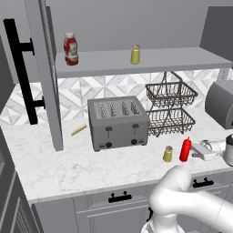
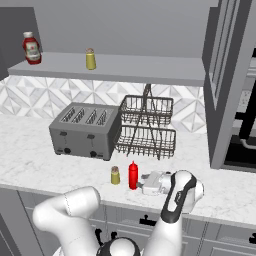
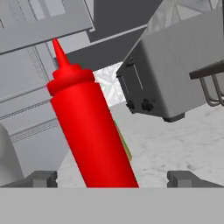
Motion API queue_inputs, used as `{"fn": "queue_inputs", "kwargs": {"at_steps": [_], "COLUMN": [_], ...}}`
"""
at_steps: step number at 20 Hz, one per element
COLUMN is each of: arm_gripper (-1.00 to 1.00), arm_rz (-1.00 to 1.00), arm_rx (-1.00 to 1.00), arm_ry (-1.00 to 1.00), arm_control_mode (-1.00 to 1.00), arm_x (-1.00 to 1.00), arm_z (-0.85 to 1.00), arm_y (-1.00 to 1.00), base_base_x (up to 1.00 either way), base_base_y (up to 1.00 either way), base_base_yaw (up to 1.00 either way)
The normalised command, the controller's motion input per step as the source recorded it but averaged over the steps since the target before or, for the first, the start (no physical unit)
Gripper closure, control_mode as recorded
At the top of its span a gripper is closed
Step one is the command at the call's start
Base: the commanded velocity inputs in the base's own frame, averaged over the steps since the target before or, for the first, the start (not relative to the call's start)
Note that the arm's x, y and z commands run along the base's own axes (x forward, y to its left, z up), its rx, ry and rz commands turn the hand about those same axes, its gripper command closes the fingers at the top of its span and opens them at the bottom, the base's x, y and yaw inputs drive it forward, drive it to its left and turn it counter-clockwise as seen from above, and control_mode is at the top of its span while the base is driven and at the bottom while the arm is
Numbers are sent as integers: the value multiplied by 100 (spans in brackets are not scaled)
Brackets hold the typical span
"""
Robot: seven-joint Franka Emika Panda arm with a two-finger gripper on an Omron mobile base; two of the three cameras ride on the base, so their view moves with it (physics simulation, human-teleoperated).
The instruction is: Put the shaker and condiment bottle from the counter next to their counterparts in the cabinet.
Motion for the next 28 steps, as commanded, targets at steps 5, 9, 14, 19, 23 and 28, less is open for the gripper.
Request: {"fn": "queue_inputs", "kwargs": {"at_steps": [5,9,14,19,23,28], "arm_gripper": [-100,-100,-100,-100,-100,-100], "arm_rz": [0,0,0,0,0,0], "arm_rx": [0,0,0,0,0,0], "arm_ry": [0,0,0,0,0,0], "arm_control_mode": [-100,-100,-100,-100,-100,-100], "arm_x": [0,0,0,0,0,0], "arm_z": [0,0,0,0,0,0], "arm_y": [9,7,1,1,3,6], "base_base_x": [0,0,0,0,0,0], "base_base_y": [0,0,0,0,0,0], "base_base_yaw": [0,0,0,0,0,0]}}
